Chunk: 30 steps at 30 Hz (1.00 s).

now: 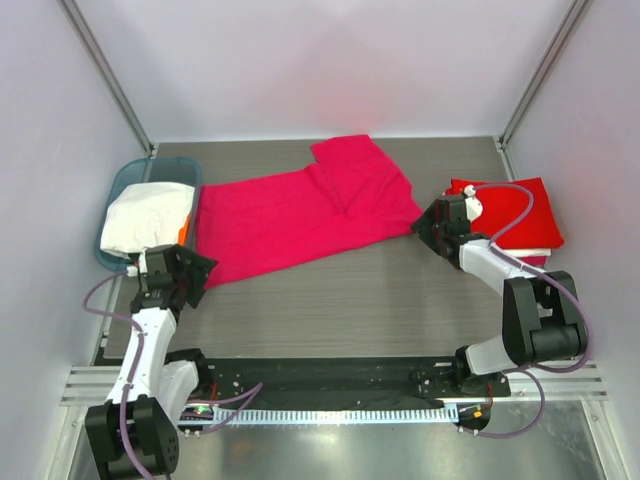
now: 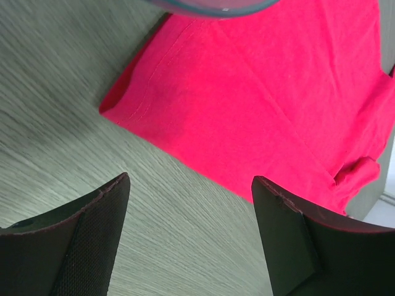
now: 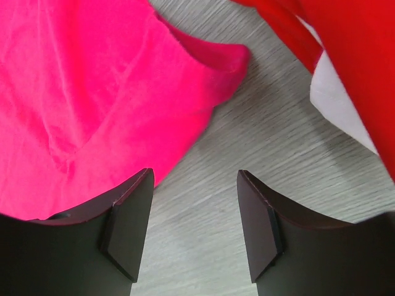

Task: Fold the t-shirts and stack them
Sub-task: Fold the tshirt, then flatten the tshirt out

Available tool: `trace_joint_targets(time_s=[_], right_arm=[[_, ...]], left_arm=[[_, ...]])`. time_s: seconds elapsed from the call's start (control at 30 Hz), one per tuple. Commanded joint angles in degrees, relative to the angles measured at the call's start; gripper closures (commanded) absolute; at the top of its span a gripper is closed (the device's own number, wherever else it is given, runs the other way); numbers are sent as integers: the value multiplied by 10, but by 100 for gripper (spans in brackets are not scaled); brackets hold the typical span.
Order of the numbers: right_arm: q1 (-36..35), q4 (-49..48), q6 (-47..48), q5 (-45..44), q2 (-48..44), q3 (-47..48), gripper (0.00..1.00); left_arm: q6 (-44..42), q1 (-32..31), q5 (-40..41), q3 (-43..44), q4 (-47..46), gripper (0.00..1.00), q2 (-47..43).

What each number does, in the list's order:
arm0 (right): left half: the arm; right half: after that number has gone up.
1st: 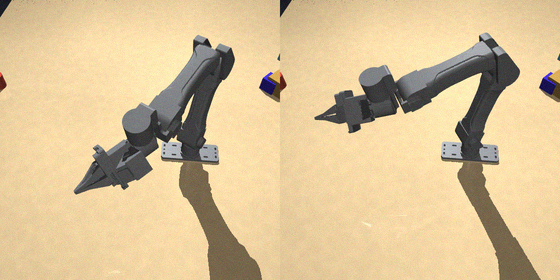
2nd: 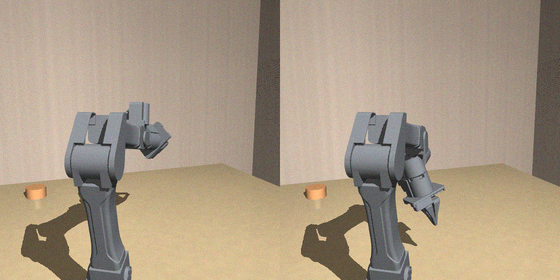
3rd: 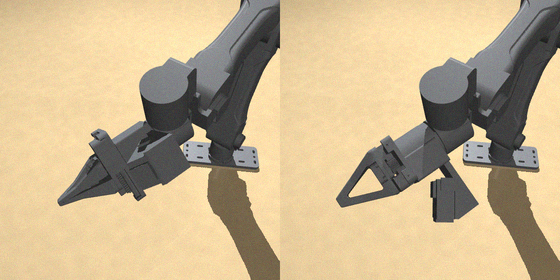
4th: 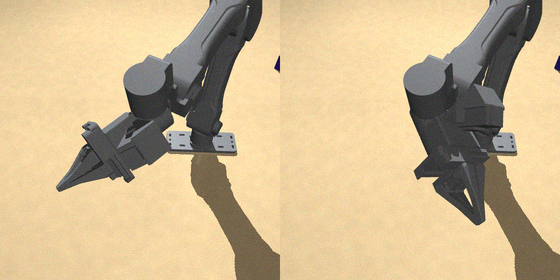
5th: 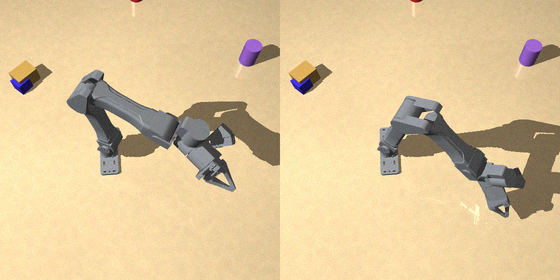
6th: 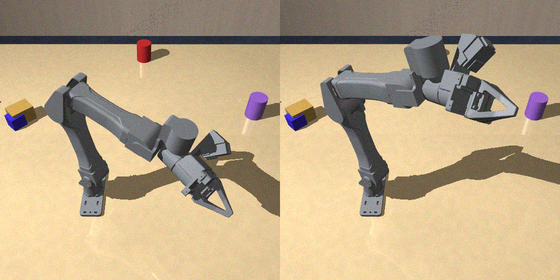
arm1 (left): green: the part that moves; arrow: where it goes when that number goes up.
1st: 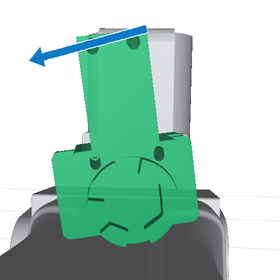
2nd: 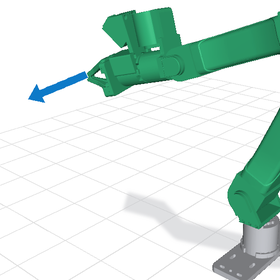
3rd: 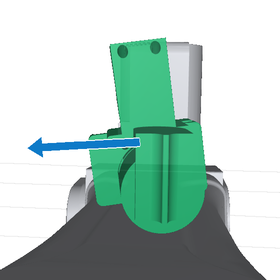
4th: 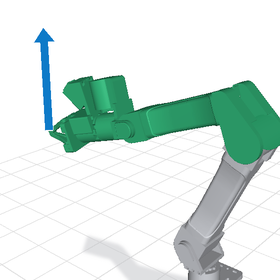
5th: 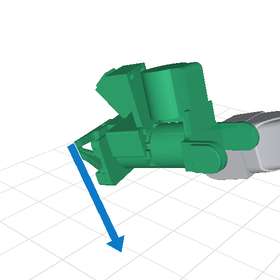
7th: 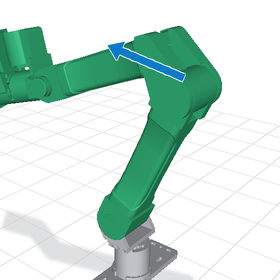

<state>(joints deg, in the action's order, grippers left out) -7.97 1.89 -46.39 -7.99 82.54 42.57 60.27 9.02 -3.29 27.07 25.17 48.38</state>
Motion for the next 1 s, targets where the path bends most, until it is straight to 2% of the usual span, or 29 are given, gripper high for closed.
trace_joint_targets(time_s=[0.0, 0.27, 0.57, 0.73, 0.8, 0.87, 0.9, 0.93, 0.97], right_arm=[[-12, -79, -48, -86, 6, -5, 38], [-13, -131, -70, -135, 83, 8, 42], [-13, -141, -64, -186, 138, 37, 49], [-13, -146, -52, -200, 147, 47, 54], [-13, -149, -51, -203, 150, 52, 59], [-13, -149, -51, -200, 155, 55, 67], [-13, -149, -52, -196, 155, 58, 75], [-13, -149, -51, -196, 155, 58, 75], [-13, -148, -53, -197, 154, 58, 88]], left_arm=[[40, 1, -13, -18, -33, 20, -28], [51, 0, 16, -56, -46, 23, -58], [57, 0, 28, -87, -83, 24, -22], [46, 1, 50, -84, -93, 30, -1], [49, 1, 58, -87, -94, 32, 1], [51, 2, 69, -93, -100, 35, -1], [56, 1, 77, -98, -101, 40, -3], [57, 1, 77, -98, -105, 40, -3], [59, 1, 85, -104, -108, 42, -4]])
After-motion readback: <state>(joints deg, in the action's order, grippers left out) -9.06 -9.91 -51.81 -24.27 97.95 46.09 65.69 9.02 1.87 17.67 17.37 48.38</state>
